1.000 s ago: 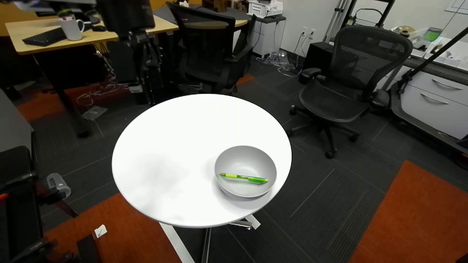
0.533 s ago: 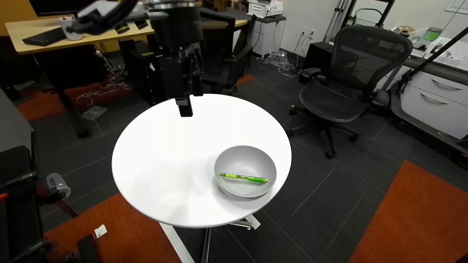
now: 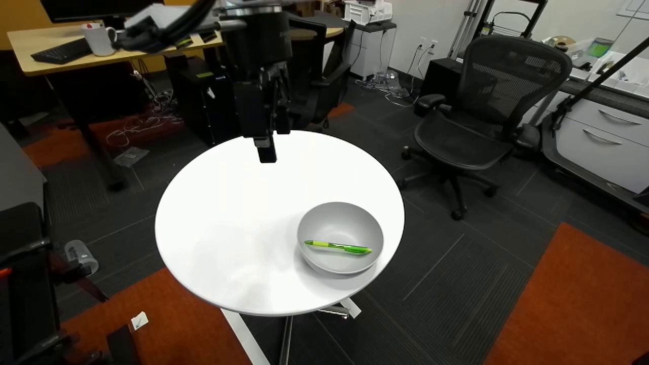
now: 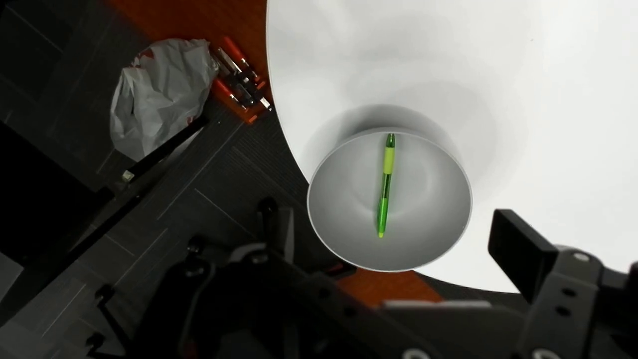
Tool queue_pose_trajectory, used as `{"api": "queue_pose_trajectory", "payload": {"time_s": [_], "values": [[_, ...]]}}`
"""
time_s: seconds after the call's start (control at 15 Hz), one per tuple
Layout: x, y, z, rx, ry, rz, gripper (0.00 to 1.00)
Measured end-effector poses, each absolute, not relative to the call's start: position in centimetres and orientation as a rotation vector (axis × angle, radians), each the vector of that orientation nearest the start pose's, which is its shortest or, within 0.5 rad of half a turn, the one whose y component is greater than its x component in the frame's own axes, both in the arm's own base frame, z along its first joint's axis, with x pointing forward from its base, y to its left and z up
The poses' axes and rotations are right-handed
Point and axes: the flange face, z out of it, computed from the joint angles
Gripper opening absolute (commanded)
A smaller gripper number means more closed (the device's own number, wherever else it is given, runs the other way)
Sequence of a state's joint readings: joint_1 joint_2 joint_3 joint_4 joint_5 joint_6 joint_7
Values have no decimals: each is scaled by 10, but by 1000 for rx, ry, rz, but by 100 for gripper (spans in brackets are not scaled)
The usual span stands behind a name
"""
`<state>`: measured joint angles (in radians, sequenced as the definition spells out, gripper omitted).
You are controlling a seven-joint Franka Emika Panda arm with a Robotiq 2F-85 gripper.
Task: Remove the marker from the bowl and put it on the table
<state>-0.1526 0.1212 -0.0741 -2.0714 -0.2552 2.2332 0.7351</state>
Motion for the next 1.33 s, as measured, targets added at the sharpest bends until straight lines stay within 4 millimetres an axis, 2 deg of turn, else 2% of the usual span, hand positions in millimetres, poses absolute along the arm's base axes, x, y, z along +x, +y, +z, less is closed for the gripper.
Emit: {"api": "queue_pose_trajectory", "payload": {"time_s": [0.13, 0.27, 0.47, 0.73, 0.87, 1.33], "values": [[557, -136, 376, -3068, 1310, -150, 100], [559, -137, 366, -3059, 1319, -126, 100], [573, -146, 333, -3005, 1352, -106, 100], [593, -168, 284, -2946, 1404, -137, 100], [602, -180, 266, -2931, 1425, -147, 100], [625, -207, 232, -2913, 1459, -151, 100]]}}
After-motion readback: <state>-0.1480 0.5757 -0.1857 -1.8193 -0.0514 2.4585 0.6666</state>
